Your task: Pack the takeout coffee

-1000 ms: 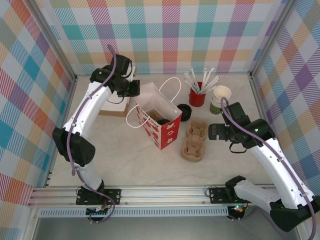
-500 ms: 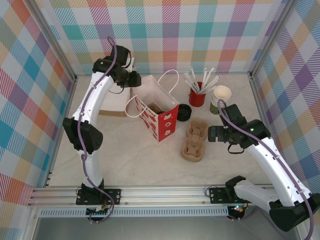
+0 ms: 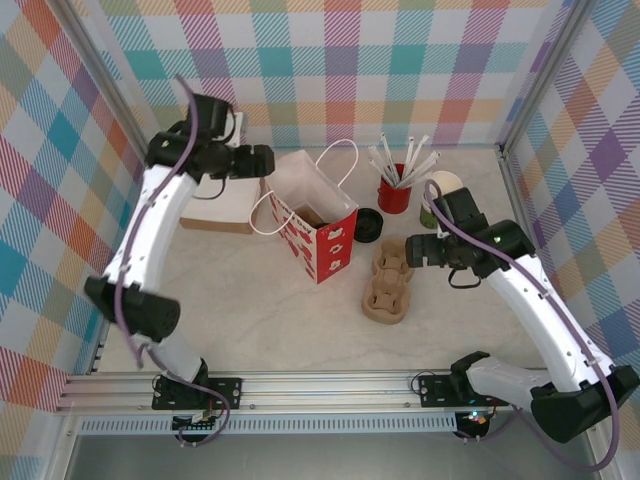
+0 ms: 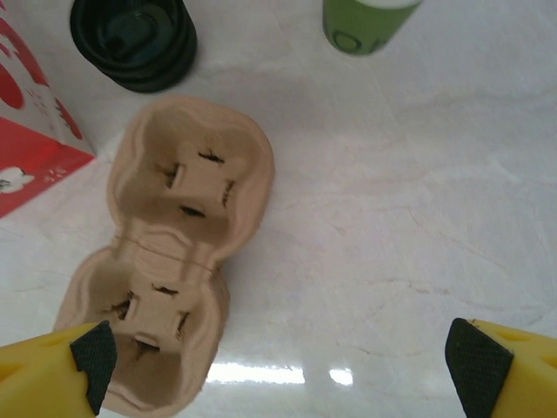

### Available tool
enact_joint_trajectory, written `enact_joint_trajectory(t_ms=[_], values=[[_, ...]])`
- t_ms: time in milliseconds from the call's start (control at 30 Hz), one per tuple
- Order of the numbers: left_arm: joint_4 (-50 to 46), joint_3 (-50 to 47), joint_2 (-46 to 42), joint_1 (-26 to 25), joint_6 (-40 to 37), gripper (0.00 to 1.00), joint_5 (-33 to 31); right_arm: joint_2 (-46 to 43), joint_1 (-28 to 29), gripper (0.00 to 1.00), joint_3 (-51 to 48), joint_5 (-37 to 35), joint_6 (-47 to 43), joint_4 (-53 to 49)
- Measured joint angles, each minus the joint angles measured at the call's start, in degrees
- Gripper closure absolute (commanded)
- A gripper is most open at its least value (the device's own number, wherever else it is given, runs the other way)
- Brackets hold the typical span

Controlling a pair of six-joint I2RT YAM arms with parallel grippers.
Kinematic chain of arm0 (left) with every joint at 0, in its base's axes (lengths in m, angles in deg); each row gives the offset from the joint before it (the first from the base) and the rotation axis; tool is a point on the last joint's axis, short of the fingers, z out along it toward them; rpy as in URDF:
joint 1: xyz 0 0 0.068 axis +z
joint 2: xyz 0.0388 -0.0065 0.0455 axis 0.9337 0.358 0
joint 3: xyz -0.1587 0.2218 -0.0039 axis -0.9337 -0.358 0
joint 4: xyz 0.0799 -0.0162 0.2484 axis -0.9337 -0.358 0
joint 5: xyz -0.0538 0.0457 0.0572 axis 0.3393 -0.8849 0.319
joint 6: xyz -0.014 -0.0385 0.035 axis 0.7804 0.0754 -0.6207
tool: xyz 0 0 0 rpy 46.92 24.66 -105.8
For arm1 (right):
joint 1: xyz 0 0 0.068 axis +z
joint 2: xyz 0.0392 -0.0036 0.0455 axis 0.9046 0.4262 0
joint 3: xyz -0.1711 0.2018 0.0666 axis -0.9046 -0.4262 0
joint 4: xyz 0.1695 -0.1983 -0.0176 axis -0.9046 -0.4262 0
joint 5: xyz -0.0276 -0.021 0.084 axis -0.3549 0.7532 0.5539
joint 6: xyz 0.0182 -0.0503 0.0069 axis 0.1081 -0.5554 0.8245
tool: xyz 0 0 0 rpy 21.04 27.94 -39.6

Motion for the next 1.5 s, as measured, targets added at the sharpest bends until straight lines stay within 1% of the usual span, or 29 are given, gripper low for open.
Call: enact_joint_trajectory(t_ms=[200, 400, 533, 600, 667, 767, 933, 1133, 1267, 1500], values=[[8.41, -19.3, -21.88, 0.0, 3.13, 0.06, -2.08, 4.33, 0.0, 0.02, 4.17, 0.94, -3.96, 2.82], [16.96, -41.11, -39.69, 0.11, 8.66, 0.03, -5.44, 11.41, -0.59, 0.01, 9.94, 1.81, -9.73, 6.67], [18.38, -49.31, -47.8, 0.11, 11.65, 0.01, -7.43, 18.03, -3.39, 0.05, 15.34, 5.92, -13.62, 9.97], [18.64, -52.11, -50.71, 0.11, 12.98, 0.01, -7.98, 21.86, -4.5, 0.11, 18.14, 8.55, -15.8, 11.69], [18.6, -53.88, -52.19, 0.11, 13.9, 0.01, -8.11, 25.77, -5.53, 0.17, 21.2, 10.88, -17.77, 12.61], [18.38, -55.52, -53.29, 0.11, 14.95, 0.01, -8.15, 31.5, -7.06, 0.21, 25.7, 14.08, -20.5, 13.92], [18.01, -57.24, -54.16, 0.11, 16.09, 0.0, -8.96, 37.29, -9.33, 0.29, 28.5, 17.68, -23.76, 16.9], [18.01, -57.27, -54.75, 0.11, 16.28, 0.0, -9.88, 43.08, -10.97, 0.35, 31.8, 20.2, -26.32, 19.02], [17.94, -57.27, -54.8, 0.11, 16.28, 0.0, -10.27, 47.04, -11.19, 0.37, 35.3, 21.35, -27.36, 19.63], [17.92, -57.27, -55.04, 0.11, 16.28, 0.0, -11.34, 53.11, -11.19, 0.47, 42.86, 22.97, -28.22, 19.56]])
